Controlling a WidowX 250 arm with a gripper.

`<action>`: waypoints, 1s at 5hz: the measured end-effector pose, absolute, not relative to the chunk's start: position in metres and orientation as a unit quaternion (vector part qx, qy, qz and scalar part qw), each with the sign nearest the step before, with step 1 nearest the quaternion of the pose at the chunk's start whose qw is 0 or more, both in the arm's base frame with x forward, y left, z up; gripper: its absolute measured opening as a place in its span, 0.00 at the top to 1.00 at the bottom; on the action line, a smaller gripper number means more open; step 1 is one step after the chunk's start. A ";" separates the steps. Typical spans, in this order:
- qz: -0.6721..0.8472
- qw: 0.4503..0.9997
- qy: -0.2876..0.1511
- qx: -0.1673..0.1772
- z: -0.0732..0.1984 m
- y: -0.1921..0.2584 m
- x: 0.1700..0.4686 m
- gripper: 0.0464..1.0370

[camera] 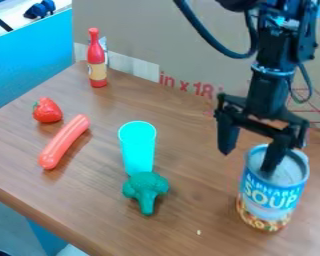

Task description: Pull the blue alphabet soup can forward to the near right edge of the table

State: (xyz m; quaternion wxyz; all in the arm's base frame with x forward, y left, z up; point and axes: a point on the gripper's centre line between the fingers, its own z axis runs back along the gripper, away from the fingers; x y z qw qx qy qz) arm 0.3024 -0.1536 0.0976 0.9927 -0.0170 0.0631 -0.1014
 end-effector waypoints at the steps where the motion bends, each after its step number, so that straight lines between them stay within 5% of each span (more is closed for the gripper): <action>1: -0.131 0.989 0.073 -0.015 0.095 -0.166 0.273 0.04; 3: -0.126 0.986 0.110 0.011 0.098 -0.153 0.243 0.04; 5: -0.083 0.996 0.032 -0.001 0.142 -0.114 0.260 0.04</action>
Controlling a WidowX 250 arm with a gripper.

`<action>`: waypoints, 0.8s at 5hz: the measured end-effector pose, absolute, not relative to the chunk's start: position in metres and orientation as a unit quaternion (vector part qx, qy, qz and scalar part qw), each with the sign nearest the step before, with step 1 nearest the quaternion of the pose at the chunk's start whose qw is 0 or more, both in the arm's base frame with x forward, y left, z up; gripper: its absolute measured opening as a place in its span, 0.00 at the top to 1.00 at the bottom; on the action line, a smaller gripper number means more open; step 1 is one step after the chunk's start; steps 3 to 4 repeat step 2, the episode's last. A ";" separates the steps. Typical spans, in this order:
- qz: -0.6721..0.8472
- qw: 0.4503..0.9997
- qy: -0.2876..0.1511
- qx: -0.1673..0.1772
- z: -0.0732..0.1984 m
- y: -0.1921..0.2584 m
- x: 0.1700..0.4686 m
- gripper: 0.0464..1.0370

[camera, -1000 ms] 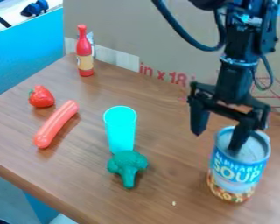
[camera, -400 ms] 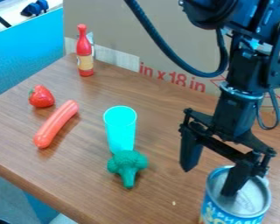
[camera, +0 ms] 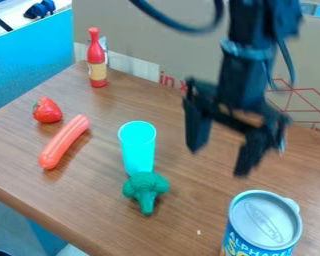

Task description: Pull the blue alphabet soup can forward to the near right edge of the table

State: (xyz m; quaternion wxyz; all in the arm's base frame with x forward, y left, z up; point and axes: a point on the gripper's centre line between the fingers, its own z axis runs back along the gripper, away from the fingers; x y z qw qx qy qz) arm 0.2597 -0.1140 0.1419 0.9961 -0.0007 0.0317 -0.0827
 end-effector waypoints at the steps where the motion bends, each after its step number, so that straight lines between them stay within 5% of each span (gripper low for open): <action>1: -0.089 0.992 -0.070 -0.048 0.187 -0.107 0.266 0.04; 2: -0.096 0.988 -0.102 -0.065 0.207 -0.100 0.260 0.04; 4: -0.096 0.988 -0.102 -0.065 0.207 -0.100 0.260 0.04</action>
